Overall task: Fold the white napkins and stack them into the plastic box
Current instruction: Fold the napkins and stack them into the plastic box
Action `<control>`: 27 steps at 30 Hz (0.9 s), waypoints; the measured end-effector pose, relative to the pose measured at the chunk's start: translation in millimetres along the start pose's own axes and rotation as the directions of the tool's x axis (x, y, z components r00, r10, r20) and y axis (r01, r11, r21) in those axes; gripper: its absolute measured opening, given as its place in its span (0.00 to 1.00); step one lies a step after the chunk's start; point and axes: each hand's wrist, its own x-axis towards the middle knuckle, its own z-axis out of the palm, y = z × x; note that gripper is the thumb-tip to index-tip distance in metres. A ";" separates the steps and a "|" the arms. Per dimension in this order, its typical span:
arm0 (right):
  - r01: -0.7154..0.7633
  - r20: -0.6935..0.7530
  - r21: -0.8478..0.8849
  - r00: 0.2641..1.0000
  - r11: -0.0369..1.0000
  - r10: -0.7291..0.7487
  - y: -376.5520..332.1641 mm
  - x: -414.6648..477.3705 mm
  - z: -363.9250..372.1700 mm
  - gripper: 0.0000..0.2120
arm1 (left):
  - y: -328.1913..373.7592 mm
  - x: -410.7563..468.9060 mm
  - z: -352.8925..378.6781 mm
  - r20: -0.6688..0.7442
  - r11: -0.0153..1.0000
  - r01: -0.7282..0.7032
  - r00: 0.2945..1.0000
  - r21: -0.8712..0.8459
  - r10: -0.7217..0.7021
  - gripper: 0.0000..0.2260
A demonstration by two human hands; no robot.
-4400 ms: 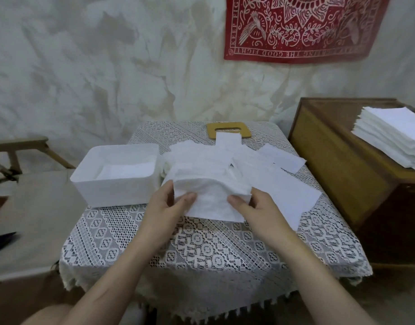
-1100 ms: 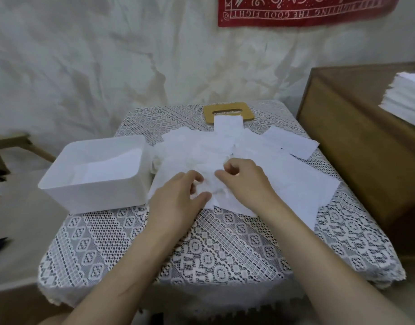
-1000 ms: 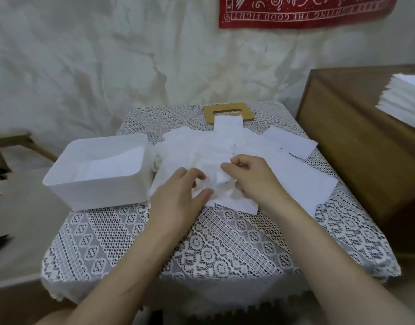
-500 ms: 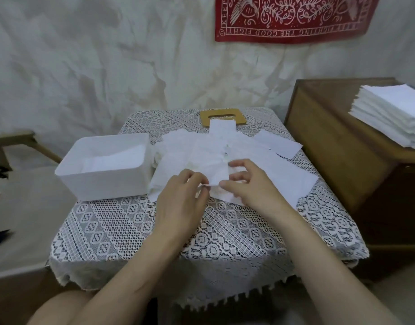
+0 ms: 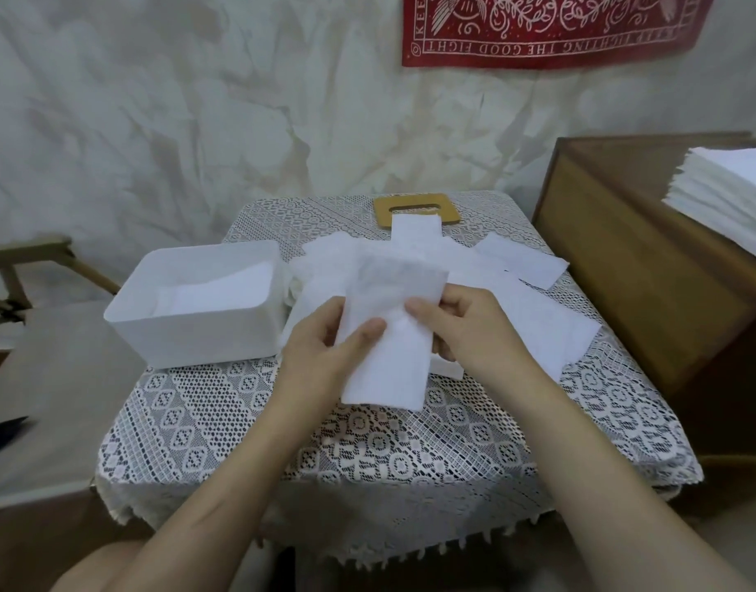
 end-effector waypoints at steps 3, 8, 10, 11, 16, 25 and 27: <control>-0.052 0.000 -0.018 0.999 0.998 0.052 6.3 0.8 -1.5 0.12 | -1.5 0.3 0.9 0.026 0.999 0.041 0.999 -0.009 -0.040 0.06; -0.110 0.002 -0.054 0.994 0.993 0.110 9.3 -1.5 -6.9 0.09 | -7.2 1.0 4.8 0.036 0.992 0.118 0.993 -0.044 -0.117 0.11; -0.117 0.003 -0.057 0.993 0.991 0.118 9.7 -3.3 -6.5 0.10 | -5.2 0.4 8.7 0.072 0.981 0.161 0.985 -0.108 -0.154 0.11; -0.124 -0.002 -0.055 0.992 0.991 0.124 9.6 -4.0 -6.1 0.11 | -4.5 -0.2 10.8 0.088 0.974 0.183 0.981 -0.136 -0.172 0.11; -0.147 -0.046 -0.031 0.988 0.989 0.145 11.1 -3.7 -10.0 0.08 | -8.3 2.0 15.9 0.071 0.945 0.261 0.965 -0.196 -0.252 0.15; -0.159 -0.071 0.029 0.984 0.987 0.161 12.9 -1.7 -14.2 0.07 | -6.9 6.3 15.4 0.084 0.898 0.335 0.942 -0.284 -0.325 0.12; -0.173 -0.086 0.034 0.981 0.984 0.176 13.1 -0.6 -13.4 0.07 | -6.2 5.7 14.6 0.084 0.885 0.346 0.938 -0.313 -0.337 0.12</control>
